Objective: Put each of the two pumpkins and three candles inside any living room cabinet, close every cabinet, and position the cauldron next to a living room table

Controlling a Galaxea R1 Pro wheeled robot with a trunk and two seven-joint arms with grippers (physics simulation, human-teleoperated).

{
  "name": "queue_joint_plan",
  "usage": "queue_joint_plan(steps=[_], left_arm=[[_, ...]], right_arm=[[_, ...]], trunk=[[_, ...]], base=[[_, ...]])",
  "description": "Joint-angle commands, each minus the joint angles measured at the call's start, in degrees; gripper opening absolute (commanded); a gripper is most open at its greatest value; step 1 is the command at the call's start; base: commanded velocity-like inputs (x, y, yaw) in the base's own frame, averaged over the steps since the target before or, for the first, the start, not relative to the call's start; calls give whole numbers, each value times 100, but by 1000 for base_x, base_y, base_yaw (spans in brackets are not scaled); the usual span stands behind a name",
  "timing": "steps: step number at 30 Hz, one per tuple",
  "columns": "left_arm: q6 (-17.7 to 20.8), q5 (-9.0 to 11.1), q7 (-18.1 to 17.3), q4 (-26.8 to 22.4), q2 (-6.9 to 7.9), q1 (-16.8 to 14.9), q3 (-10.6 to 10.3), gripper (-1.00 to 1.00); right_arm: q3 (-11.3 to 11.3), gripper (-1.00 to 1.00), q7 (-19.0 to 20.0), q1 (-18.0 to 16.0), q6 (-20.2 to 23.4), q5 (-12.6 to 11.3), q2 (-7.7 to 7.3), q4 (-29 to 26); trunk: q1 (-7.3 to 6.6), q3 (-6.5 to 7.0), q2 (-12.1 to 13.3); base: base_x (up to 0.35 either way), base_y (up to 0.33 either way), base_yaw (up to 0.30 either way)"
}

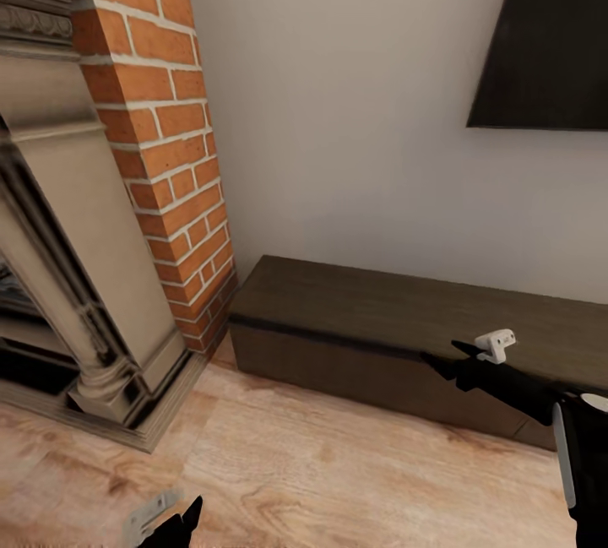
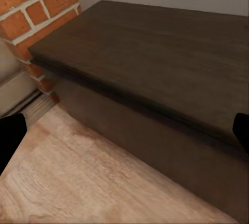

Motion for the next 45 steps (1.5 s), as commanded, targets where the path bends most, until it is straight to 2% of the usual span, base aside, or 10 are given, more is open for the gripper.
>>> queue_joint_plan(steps=[1,7,11,14,17,18,21,26,38,45], left_arm=[[51,177,26,-104,-4,35,116,100],[128,1218,20,-587,5,362,454,100],[332,1480,18,-699,12,424,495,100],[461,1526,28,-703,15,386,532,100],[622,1715,35,-687,18,255,827,100],[671,1938,39,-669,20,173,983,100],[695,2227,47,-563,25,72,1183,100],[696,2353,30,-482,33,58,1392,100],[704,2381,-15,-364,36,58,1417,100],[719,2380,-15,-407,46,58,1405,100]], right_arm=[[-9,100,41,-3,24,43,2,-6],[201,100,28,21,11,45,4,-7],[266,100,25,30,10,46,4,-7],[301,100,25,38,9,46,4,-6],[356,100,24,58,3,46,4,-7],[423,100,24,108,-4,46,4,-9],[512,100,24,184,-19,46,4,-9],[592,100,-8,226,-166,46,11,-8],[903,100,-476,273,4,154,44,1],[1551,100,-671,276,18,319,46,4]], trunk=[[-1,3,-2],[-1,47,-2],[-1,77,-2],[-1,99,-2],[-1,121,-2],[-1,128,-2],[-1,150,-2],[-1,187,-2],[-1,236,-2],[-1,239,-2]], base=[[-21,-24,217],[-8,-9,217],[-1,-2,217],[0,0,217],[0,0,217],[0,0,217],[0,0,217],[0,0,220],[0,0,173],[0,0,35]])
